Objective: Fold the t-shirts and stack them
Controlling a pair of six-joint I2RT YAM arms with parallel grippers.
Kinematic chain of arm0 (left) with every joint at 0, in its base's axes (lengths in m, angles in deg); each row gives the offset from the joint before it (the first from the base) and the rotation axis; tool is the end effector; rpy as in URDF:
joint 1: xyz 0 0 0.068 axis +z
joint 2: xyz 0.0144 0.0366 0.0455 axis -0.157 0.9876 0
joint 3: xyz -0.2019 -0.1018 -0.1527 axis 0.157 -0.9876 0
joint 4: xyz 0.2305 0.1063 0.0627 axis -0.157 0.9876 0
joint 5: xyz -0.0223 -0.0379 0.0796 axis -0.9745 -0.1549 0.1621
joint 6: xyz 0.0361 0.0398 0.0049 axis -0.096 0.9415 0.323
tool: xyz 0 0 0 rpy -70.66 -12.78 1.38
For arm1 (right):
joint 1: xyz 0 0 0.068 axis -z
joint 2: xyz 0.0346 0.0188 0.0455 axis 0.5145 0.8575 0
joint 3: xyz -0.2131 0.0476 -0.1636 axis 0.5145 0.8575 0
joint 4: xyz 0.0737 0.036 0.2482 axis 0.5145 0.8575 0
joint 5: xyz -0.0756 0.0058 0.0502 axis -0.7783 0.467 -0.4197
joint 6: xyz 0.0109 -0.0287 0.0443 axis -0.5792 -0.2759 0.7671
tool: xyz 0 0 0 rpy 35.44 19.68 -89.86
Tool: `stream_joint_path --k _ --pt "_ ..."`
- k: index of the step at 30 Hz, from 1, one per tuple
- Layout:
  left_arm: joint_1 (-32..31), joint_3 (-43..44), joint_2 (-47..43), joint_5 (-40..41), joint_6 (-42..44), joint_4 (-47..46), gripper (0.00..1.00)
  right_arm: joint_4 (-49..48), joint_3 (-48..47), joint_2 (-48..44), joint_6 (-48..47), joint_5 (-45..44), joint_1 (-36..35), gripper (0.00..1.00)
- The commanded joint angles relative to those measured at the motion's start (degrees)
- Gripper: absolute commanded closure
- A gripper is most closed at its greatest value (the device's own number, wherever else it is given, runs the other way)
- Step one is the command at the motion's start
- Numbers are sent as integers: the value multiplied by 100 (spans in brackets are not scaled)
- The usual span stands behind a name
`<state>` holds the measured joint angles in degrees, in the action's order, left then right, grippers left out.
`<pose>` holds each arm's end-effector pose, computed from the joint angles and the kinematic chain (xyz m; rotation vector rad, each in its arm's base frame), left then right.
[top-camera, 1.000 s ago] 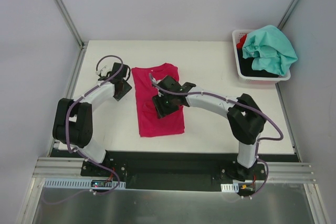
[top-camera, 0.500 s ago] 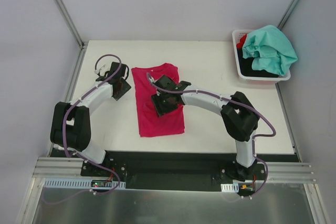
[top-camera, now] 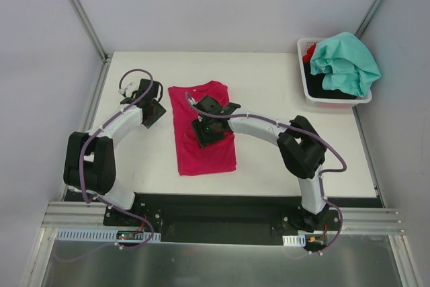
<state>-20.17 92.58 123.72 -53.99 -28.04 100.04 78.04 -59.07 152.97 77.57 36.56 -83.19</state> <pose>0.3187 -0.0523 0.2213 -0.9477 2.2118 -0.1427 0.2639 0.3449 0.2000 -1.0812 2.4034 0.4584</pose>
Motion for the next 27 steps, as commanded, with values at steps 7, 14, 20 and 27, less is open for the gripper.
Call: stream_joint_path --k 7,14,20,27 --pt "68 73 -348 32 158 196 53 54 -662 398 -196 -161 125 46" --pt "77 65 -453 14 202 275 53 -51 -987 705 -477 -206 432 46" --pt "77 3 -523 32 238 354 53 -52 -1522 986 -819 -223 731 46" --pt "42 -120 -611 -284 211 355 53 54 -2401 1057 -1224 -22 1003 46"
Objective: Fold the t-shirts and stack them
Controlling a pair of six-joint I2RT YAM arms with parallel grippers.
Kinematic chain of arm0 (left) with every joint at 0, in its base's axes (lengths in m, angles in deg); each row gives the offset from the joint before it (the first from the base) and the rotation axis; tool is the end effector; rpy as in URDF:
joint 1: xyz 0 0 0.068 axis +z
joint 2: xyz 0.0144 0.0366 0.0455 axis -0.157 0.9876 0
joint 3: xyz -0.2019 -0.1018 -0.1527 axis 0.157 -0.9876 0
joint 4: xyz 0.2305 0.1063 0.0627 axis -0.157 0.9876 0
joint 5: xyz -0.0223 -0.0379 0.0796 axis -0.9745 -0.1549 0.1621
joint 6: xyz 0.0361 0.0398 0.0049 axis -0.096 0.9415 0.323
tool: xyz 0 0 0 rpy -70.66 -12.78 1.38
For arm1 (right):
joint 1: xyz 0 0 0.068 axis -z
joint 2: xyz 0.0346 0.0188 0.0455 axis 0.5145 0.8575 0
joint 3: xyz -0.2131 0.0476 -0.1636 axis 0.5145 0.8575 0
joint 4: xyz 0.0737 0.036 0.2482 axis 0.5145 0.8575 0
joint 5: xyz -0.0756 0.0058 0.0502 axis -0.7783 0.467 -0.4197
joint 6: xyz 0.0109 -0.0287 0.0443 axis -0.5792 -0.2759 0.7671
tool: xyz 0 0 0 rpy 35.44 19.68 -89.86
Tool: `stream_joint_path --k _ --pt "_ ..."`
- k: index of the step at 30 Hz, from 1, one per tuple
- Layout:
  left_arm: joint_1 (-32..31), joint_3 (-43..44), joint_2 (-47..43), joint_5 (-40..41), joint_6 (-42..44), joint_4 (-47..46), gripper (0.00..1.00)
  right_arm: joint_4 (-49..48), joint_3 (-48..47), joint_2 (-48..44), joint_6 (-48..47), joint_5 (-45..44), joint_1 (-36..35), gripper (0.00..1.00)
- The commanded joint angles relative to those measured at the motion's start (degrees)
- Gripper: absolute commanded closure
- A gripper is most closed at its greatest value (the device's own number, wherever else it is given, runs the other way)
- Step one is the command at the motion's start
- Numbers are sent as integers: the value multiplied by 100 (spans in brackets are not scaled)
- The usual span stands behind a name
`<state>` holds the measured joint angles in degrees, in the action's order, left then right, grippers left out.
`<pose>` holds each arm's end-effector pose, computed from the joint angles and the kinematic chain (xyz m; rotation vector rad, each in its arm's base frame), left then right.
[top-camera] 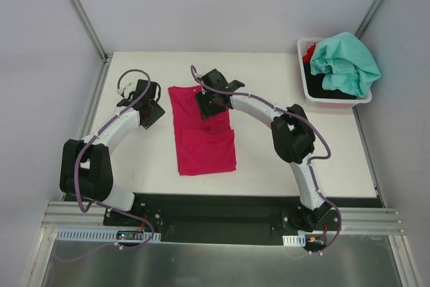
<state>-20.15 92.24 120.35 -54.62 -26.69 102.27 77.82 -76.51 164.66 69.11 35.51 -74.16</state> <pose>0.3080 -0.0504 0.2342 -0.9168 2.2157 -0.1524 0.3594 0.3401 0.2041 -1.0109 2.2842 0.3652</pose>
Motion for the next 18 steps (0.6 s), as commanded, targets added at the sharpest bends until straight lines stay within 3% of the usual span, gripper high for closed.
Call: stream_joint_path --k 1,6,12,14,18 --pt "-22 -85 -292 -230 93 132 53 172 -728 -164 -387 93 127 46" --pt "-505 90 -345 -449 260 132 54 401 -519 -953 -379 -65 180 46" --pt "-1322 240 -152 -1458 173 79 54 147 1255 -2229 42 109 346 45" --pt "-1524 171 -29 -1592 137 -114 54 -283 2113 -2791 209 285 444 46" --pt "-1622 29 68 -1610 75 -474 55 -425 2768 -3240 237 269 584 46"
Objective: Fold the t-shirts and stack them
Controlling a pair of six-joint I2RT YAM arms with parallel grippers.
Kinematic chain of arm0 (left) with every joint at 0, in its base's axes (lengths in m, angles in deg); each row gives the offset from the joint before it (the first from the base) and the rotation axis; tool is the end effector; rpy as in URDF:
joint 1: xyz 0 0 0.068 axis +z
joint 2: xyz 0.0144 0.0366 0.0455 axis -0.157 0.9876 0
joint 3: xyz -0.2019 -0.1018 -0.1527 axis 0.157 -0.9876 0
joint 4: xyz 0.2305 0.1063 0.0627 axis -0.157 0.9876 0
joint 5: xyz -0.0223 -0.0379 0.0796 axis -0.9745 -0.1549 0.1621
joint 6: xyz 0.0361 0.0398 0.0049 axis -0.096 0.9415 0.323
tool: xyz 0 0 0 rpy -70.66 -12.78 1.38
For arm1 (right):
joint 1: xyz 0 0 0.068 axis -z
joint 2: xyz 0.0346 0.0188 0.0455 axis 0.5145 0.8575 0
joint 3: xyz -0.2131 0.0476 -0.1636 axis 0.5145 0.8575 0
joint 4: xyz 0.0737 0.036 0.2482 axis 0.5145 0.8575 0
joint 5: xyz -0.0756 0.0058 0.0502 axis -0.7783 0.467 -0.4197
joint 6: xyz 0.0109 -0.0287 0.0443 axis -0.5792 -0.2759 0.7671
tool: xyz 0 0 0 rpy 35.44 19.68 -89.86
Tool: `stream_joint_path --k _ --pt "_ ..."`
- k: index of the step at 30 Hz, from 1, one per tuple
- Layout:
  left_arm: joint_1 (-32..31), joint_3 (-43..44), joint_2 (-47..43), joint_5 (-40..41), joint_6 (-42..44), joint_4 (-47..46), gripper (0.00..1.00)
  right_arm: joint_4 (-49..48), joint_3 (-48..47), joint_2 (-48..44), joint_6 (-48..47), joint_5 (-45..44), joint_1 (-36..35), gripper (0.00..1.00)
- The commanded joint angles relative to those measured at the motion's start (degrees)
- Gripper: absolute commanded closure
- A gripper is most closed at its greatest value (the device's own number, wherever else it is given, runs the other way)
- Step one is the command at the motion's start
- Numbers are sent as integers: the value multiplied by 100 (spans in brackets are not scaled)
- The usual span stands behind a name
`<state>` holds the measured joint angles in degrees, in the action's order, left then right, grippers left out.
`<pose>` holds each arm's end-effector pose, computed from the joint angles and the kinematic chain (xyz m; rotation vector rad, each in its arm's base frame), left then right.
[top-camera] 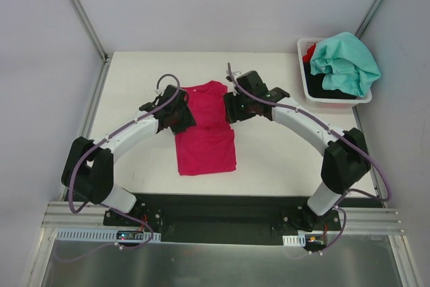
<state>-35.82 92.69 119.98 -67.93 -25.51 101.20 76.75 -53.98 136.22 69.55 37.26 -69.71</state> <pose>0.2818 -0.1403 0.2388 -0.4991 2.4265 -0.5355 0.2998 0.2445 0.2880 -0.8862 2.2033 0.4058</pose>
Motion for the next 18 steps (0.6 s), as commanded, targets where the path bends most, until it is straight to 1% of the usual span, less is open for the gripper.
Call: stream_joint_path --k 1,8,14,18 --pt "-55 10 192 -235 -16 -368 55 -309 586 -450 184 85 147 46" --pt "-37 256 658 274 327 -385 55 -195 762 -775 158 76 191 45" --pt "112 335 993 310 195 -385 55 -247 657 -539 35 67 270 46" --pt "217 423 1116 275 282 -394 55 -414 586 -240 8 356 455 46"
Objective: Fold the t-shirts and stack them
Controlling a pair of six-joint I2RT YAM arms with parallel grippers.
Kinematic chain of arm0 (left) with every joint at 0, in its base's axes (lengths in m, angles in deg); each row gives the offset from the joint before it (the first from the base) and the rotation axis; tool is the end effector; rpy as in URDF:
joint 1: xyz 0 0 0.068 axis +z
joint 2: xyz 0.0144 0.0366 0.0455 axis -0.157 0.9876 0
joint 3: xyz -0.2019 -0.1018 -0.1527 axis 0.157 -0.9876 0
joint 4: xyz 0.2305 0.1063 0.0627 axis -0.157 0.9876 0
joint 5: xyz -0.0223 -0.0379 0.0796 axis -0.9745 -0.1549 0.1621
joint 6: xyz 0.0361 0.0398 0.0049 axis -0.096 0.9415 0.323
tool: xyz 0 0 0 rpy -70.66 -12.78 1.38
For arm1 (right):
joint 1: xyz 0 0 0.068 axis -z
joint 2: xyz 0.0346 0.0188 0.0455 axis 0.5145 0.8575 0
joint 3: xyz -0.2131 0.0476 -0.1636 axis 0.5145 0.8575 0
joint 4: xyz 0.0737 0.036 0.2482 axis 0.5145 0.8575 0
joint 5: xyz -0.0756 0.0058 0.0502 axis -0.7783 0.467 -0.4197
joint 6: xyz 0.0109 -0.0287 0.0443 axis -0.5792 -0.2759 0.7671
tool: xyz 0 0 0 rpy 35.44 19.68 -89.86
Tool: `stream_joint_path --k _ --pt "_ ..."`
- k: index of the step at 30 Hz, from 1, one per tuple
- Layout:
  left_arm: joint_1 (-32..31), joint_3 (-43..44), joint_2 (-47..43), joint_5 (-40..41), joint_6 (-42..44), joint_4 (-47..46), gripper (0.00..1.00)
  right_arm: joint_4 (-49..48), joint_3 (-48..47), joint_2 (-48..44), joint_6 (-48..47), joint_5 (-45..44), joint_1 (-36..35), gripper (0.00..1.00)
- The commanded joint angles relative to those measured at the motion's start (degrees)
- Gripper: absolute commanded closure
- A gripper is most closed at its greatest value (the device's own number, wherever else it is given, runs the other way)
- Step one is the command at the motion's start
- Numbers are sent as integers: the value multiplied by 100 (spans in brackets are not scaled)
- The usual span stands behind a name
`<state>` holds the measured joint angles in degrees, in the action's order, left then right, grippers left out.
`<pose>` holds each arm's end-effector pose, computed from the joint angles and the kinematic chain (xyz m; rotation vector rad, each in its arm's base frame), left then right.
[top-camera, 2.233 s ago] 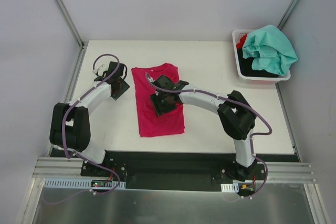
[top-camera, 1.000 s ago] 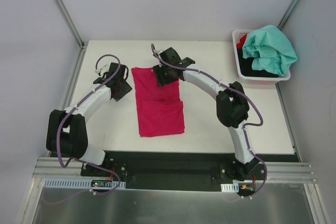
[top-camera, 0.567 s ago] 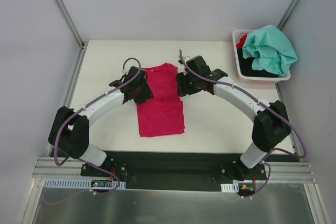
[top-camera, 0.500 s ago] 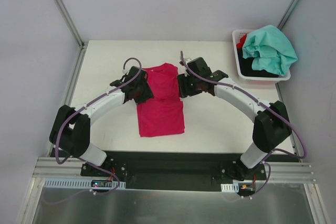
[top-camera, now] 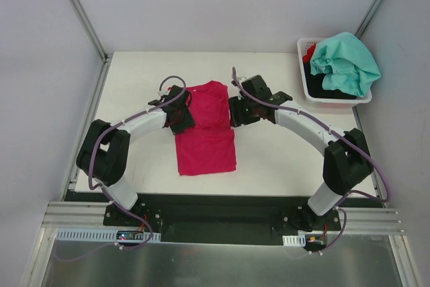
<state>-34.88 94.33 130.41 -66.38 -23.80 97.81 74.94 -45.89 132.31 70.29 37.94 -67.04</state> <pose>0.3101 -0.1472 0.1955 -0.5044 2.4978 -0.4234 0.2924 0.2173 0.2683 -0.8370 2.2651 0.3935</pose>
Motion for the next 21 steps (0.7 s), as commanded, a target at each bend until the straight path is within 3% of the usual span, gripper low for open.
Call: stream_joint_path --k 1,21 --pt "141 268 108 120 130 -47 55 -277 -222 256 -66 359 241 46" --pt "229 189 241 208 183 6 56 -506 -390 1057 -66 1002 566 46"
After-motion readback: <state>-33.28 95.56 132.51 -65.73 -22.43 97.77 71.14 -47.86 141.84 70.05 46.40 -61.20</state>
